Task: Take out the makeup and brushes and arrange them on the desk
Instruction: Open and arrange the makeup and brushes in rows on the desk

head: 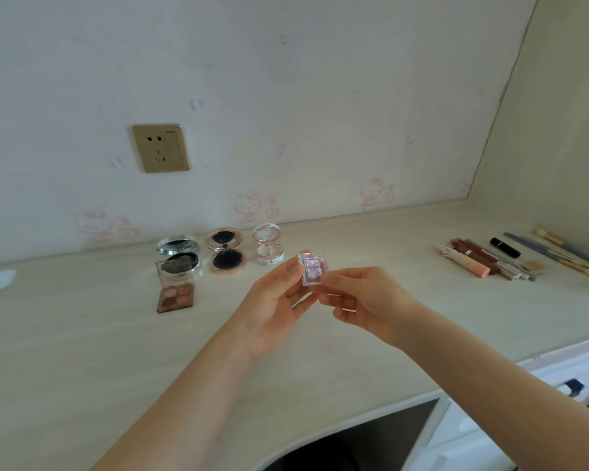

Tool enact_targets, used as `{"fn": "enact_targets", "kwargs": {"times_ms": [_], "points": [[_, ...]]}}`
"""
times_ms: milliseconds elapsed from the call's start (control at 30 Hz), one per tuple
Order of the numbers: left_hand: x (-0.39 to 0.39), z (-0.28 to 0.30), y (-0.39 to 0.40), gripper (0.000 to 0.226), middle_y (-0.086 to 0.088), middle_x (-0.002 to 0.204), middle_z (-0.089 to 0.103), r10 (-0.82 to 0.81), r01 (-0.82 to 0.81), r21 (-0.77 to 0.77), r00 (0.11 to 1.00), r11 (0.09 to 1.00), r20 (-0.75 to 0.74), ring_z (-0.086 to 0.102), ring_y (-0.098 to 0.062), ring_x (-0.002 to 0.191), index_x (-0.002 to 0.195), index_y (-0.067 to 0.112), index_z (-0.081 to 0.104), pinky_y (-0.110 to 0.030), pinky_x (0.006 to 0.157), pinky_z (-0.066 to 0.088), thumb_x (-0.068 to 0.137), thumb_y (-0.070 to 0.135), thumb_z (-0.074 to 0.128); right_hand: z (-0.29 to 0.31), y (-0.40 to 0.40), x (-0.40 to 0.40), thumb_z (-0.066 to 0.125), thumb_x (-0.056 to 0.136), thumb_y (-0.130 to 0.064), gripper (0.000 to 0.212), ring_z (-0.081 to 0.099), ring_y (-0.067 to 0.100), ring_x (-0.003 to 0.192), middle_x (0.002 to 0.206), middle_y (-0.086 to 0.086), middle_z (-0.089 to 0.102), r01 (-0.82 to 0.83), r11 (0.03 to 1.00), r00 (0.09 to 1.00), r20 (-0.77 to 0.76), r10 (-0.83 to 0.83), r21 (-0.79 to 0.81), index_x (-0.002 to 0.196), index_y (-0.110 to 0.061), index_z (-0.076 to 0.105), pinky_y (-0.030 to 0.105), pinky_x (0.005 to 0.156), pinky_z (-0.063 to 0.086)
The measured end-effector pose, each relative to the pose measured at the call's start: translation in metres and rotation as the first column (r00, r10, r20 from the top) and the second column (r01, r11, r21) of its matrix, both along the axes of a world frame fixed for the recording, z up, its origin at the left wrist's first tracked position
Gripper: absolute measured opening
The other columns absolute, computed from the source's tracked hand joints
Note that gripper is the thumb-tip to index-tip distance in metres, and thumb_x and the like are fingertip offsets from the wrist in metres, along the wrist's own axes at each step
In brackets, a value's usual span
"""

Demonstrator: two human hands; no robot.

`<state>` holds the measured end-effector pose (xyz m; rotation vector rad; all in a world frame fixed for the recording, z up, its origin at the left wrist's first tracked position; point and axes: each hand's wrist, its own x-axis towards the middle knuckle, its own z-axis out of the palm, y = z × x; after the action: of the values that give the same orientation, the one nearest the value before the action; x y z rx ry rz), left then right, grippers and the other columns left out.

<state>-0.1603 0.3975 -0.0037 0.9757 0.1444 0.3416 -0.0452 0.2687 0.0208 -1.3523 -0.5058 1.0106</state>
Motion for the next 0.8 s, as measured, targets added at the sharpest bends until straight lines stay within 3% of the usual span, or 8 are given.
{"fn": "enact_targets", "kwargs": {"times_ms": [100, 167, 233, 300, 400, 467, 600, 800], "points": [[-0.018, -0.007, 0.005, 0.035, -0.016, 0.127, 0.062, 0.050, -0.049, -0.075, 0.999, 0.996, 0.000, 0.061, -0.026, 0.115, 0.117, 0.010, 0.067, -0.034, 0.099, 0.049, 0.084, 0.020, 0.064, 0.001, 0.008, -0.020, 0.072, 0.083, -0.025, 0.021, 0.072, 0.012, 0.073, 0.083, 0.001, 0.076, 0.054, 0.995, 0.969, 0.243, -0.033, -0.082, 0.096, -0.009, 0.069, 0.020, 0.057, 0.053], [-0.031, -0.010, 0.010, 0.033, -0.019, 0.124, 0.062, 0.088, -0.091, -0.114, 0.996, 0.989, -0.026, 0.063, -0.029, 0.112, 0.115, 0.006, 0.067, -0.036, 0.096, 0.051, 0.084, 0.016, 0.063, 0.000, 0.013, -0.028, 0.074, 0.080, -0.024, 0.017, 0.072, 0.011, 0.070, 0.076, -0.002, 0.074, 0.153, 0.980, 0.872, 0.484, -0.073, -0.128, 0.091, -0.013, 0.068, 0.022, 0.057, 0.054], [-0.044, -0.014, 0.016, 0.033, -0.021, 0.122, 0.063, 0.123, -0.132, -0.143, 0.990, 0.981, -0.067, 0.063, -0.031, 0.111, 0.113, 0.003, 0.067, -0.036, 0.091, 0.054, 0.082, 0.015, 0.064, -0.002, 0.018, -0.034, 0.071, 0.080, -0.019, 0.015, 0.069, 0.010, 0.071, 0.081, -0.004, 0.072, 0.221, 0.966, 0.721, 0.689, -0.068, -0.136, 0.094, -0.015, 0.067, 0.023, 0.061, 0.056], [-0.056, -0.017, 0.020, 0.032, -0.023, 0.120, 0.063, 0.140, -0.153, -0.177, 0.986, 0.972, -0.086, 0.064, -0.033, 0.109, 0.109, 0.001, 0.069, -0.035, 0.085, 0.056, 0.080, 0.015, 0.066, -0.002, 0.022, -0.041, 0.070, 0.083, -0.020, 0.023, 0.066, 0.006, 0.080, 0.097, -0.008, 0.068, 0.188, 0.975, 0.532, 0.847, -0.001, -0.117, 0.105, -0.019, 0.064, 0.015, 0.067, 0.052], [-0.071, -0.020, 0.024, 0.027, -0.024, 0.118, 0.064, 0.152, -0.167, -0.203, 0.984, 0.965, -0.090, 0.064, -0.034, 0.108, 0.104, 0.001, 0.072, -0.033, 0.079, 0.057, 0.082, 0.016, 0.065, -0.005, 0.027, -0.059, 0.069, 0.085, -0.036, 0.042, 0.058, 0.005, 0.099, 0.116, -0.010, 0.060, 0.001, 0.994, 0.259, 0.960, 0.105, -0.109, 0.122, -0.020, 0.058, 0.015, 0.080, 0.046], [-0.077, -0.021, 0.024, 0.026, -0.023, 0.115, 0.066, 0.156, -0.171, -0.195, 0.984, 0.966, -0.090, 0.067, -0.033, 0.103, 0.102, 0.001, 0.073, -0.031, 0.075, 0.058, 0.083, 0.017, 0.063, -0.008, 0.030, -0.070, 0.067, 0.086, -0.040, 0.049, 0.055, 0.008, 0.107, 0.124, -0.007, 0.056, -0.067, 0.991, 0.162, 0.979, 0.124, -0.115, 0.128, -0.020, 0.053, 0.020, 0.089, 0.045], [-0.083, -0.023, 0.024, 0.024, -0.017, 0.102, 0.072, 0.138, -0.149, -0.179, 0.988, 0.972, -0.071, 0.072, -0.025, 0.087, 0.096, 0.005, 0.075, -0.028, 0.070, 0.057, 0.080, 0.020, 0.065, -0.007, 0.036, -0.081, 0.068, 0.086, -0.033, 0.044, 0.055, 0.014, 0.107, 0.120, -0.003, 0.057, -0.095, 0.994, 0.121, 0.990, 0.071, -0.060, 0.125, -0.018, 0.055, 0.028, 0.090, 0.046], [-0.087, -0.025, 0.025, 0.033, -0.018, 0.109, 0.070, 0.100, -0.112, -0.150, 0.991, 0.982, -0.087, 0.070, -0.028, 0.095, 0.101, 0.004, 0.074, -0.031, 0.076, 0.057, 0.072, 0.020, 0.073, -0.003, 0.036, -0.077, 0.074, 0.080, -0.031, 0.040, 0.057, 0.013, 0.098, 0.107, -0.005, 0.061, -0.129, 0.989, 0.123, 0.989, 0.084, -0.068, 0.116, -0.018, 0.060, 0.034, 0.082, 0.049]]}}
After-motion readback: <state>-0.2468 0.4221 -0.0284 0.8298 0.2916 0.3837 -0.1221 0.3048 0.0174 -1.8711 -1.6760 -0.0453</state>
